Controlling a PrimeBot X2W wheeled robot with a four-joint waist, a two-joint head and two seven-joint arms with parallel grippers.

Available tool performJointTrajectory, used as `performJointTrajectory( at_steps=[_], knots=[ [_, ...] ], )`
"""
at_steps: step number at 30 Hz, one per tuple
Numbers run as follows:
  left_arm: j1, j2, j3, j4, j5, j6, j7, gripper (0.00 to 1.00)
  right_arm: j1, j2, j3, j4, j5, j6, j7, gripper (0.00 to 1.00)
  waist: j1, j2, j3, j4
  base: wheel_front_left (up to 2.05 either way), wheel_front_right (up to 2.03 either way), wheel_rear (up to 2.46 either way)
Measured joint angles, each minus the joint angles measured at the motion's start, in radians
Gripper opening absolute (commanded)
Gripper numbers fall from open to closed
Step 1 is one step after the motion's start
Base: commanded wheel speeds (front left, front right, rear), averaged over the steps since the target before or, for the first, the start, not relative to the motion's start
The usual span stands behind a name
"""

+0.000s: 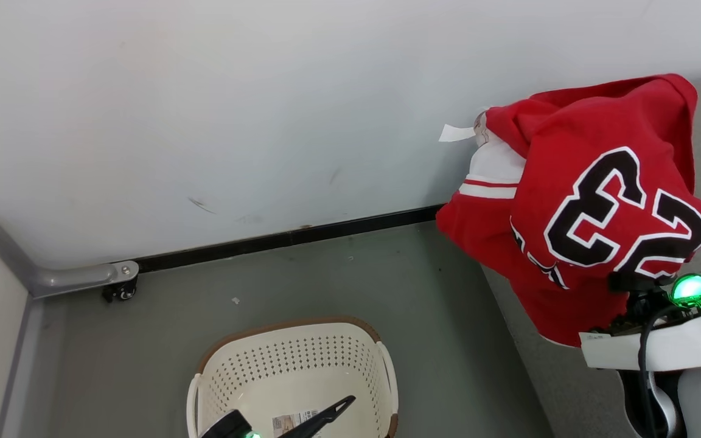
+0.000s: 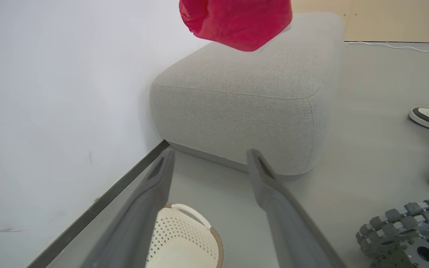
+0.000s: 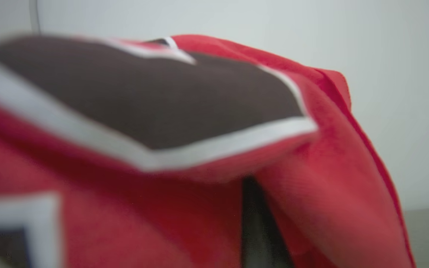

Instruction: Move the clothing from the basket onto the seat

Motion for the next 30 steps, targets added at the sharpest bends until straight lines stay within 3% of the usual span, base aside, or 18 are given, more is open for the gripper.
performJointTrajectory(
  at_steps=[30],
  knots=[
    [-0.06,0.015,0.004,-0.008,-0.009,0.0,0.0,1.0,0.055,0.006,-0.073,-0.045,0.027,0.0,0.0,0.0,0.0,0.0001,0.075,-0.227,0.0,0.0,0.0]
  ],
)
